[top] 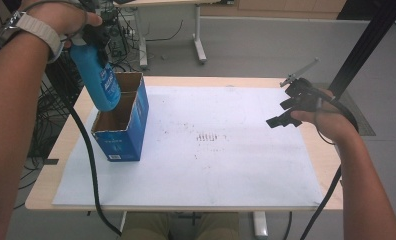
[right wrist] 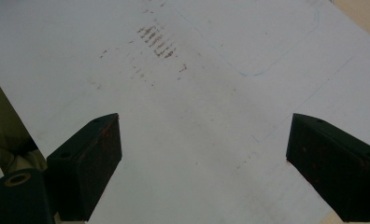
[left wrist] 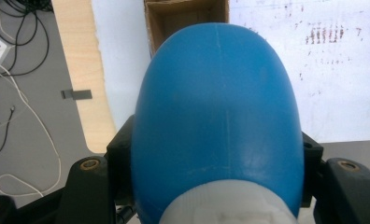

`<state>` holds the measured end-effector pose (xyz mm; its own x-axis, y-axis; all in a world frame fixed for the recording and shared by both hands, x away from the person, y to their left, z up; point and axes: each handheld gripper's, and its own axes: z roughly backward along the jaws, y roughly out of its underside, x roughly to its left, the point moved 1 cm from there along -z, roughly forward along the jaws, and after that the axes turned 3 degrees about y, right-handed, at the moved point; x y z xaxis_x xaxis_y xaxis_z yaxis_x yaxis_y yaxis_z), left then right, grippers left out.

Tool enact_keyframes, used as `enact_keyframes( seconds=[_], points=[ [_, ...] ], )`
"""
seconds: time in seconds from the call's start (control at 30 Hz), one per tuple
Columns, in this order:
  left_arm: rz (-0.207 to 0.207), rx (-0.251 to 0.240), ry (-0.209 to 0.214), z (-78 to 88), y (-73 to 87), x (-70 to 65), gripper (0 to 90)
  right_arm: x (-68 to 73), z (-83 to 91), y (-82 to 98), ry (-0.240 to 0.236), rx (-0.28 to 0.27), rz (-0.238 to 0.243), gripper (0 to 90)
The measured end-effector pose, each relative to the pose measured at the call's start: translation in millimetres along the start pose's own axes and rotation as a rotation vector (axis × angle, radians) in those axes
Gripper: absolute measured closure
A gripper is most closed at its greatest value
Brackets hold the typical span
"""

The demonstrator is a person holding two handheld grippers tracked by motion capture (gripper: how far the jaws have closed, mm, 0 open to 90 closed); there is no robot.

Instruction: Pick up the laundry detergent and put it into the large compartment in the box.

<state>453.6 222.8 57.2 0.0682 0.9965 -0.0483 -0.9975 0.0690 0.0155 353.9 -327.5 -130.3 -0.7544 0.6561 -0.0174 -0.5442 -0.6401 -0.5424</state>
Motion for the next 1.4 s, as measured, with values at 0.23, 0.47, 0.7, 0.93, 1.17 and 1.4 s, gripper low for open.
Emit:
enact_keyframes(
  seconds=[0.23, 0.47, 0.7, 0.93, 1.17, 1.4],
  points=[
    [0.004, 0.001, 0.011, -7.7, -2.8, 3.5, 38.4, -0.3, -2.7, -1.6, -0.005, 0.000, 0.002, 10.3],
    [0.012, -0.006, 0.005, -13.2, -5.3, 4.0, 38.4, -0.9, -5.5, -4.3, -0.010, 0.005, 0.005, 10.3],
    [0.018, 0.000, 0.010, -24.8, -11.0, 5.2, 38.4, -2.1, -5.7, -3.2, -0.011, 0.005, 0.004, 10.3],
    [0.032, -0.003, 0.010, -34.6, -14.6, 8.4, 38.4, -4.3, -5.3, 1.2, -0.011, 0.004, -0.006, 10.3],
    [0.041, -0.013, 0.011, -45.1, -16.2, 11.2, 38.4, -5.6, -8.3, 1.7, -0.015, 0.006, -0.007, 10.3],
    [0.049, -0.013, 0.021, -59.1, -18.7, 17.6, 38.4, -6.3, -11.0, 1.9, -0.019, 0.007, -0.009, 10.3]
  ],
)
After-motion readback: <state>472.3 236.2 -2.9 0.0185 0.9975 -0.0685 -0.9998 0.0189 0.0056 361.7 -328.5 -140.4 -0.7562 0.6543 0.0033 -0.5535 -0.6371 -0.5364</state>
